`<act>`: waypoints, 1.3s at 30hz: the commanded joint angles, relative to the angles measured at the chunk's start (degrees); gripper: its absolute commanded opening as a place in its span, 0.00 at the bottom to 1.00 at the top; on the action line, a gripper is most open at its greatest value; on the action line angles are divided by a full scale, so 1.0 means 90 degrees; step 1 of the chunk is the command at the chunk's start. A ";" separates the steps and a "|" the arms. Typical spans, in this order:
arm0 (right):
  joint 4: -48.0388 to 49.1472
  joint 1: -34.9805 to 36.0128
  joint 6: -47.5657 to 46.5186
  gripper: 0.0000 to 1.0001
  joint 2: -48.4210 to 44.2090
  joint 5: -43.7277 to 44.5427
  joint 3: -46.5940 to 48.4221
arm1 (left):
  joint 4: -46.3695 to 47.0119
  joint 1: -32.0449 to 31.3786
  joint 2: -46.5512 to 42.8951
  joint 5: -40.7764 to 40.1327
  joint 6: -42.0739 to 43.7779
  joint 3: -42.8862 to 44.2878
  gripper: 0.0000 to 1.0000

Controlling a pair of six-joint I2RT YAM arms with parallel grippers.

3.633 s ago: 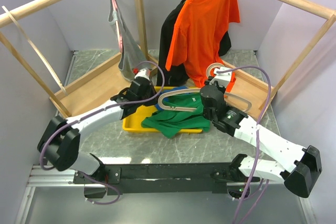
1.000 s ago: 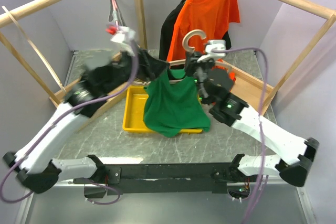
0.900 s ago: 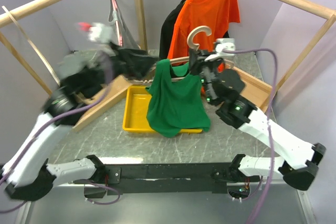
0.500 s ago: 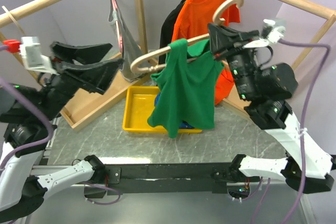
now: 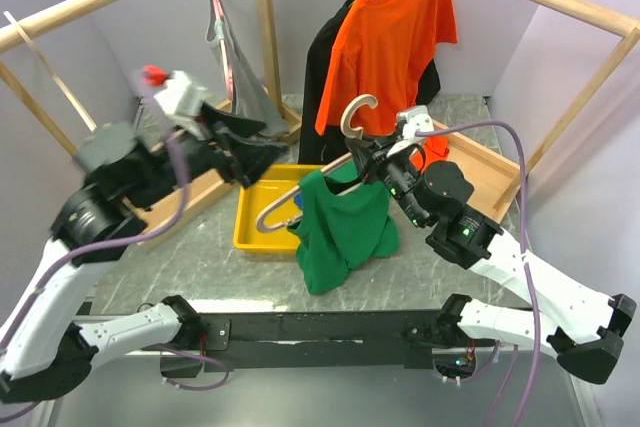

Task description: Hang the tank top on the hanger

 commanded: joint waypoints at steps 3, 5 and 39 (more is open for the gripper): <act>0.0768 0.0031 0.0089 0.00 -0.0355 0.0153 -0.0161 | -0.0632 -0.0004 0.0349 0.0883 0.0246 -0.0477 0.70; 0.0778 0.0031 0.0099 0.00 -0.0365 0.0144 -0.0210 | -0.0680 0.0006 0.0456 0.0962 0.0285 -0.0508 0.68; 0.0690 0.0031 -0.0155 0.00 0.0153 0.0300 -0.0191 | -0.1071 -0.0141 0.1276 0.1187 0.0656 -0.0879 0.32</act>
